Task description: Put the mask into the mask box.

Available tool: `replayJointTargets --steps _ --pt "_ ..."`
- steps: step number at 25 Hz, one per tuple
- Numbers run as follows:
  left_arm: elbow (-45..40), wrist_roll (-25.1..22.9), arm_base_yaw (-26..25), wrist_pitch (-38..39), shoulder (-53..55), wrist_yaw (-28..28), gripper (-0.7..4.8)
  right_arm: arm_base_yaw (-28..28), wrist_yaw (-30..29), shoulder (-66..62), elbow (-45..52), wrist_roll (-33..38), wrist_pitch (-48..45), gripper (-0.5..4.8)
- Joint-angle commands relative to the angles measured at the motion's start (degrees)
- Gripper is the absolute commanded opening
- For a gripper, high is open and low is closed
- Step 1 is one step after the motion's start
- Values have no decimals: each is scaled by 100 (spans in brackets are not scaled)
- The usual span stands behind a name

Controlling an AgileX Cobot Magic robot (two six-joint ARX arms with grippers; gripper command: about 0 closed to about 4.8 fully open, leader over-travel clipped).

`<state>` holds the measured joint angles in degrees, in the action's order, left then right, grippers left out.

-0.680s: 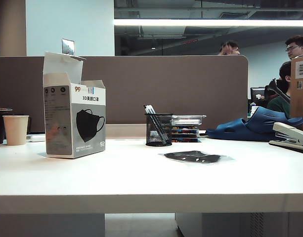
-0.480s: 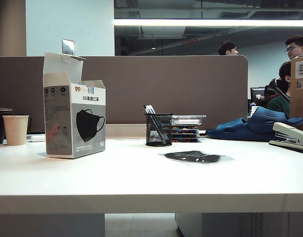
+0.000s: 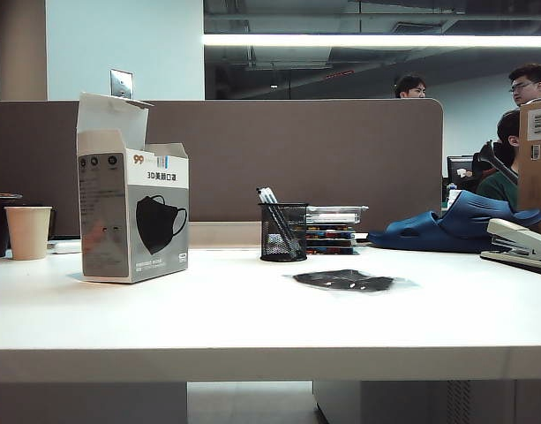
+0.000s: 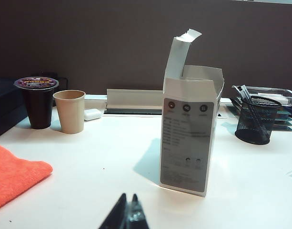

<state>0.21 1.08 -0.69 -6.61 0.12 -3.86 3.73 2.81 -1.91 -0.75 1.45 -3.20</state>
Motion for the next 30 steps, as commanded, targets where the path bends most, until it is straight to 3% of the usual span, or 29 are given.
replayJointTargets --steps 1,7,11,17,23,30 --pt "101 4 -11 -79 -2 -133 -6 4 2 9 -138 4 -173 -5" --pt "164 7 -11 -144 -2 -828 -6 9 -37 0 -461 7 -15 -5" --pt "407 125 -11 -50 -2 -1193 -6 9 -201 -24 -1005 4 605 -5" --pt "1176 122 -11 804 0 -1351 -6 11 -295 -28 -1777 4 1464 -5" --pt "1987 105 -11 2103 11 -2188 -6 13 -323 -140 -3008 2 3193 -5" --pt "2282 85 -11 3045 31 -2258 -6 15 -846 -975 -3698 2 3906 -5"
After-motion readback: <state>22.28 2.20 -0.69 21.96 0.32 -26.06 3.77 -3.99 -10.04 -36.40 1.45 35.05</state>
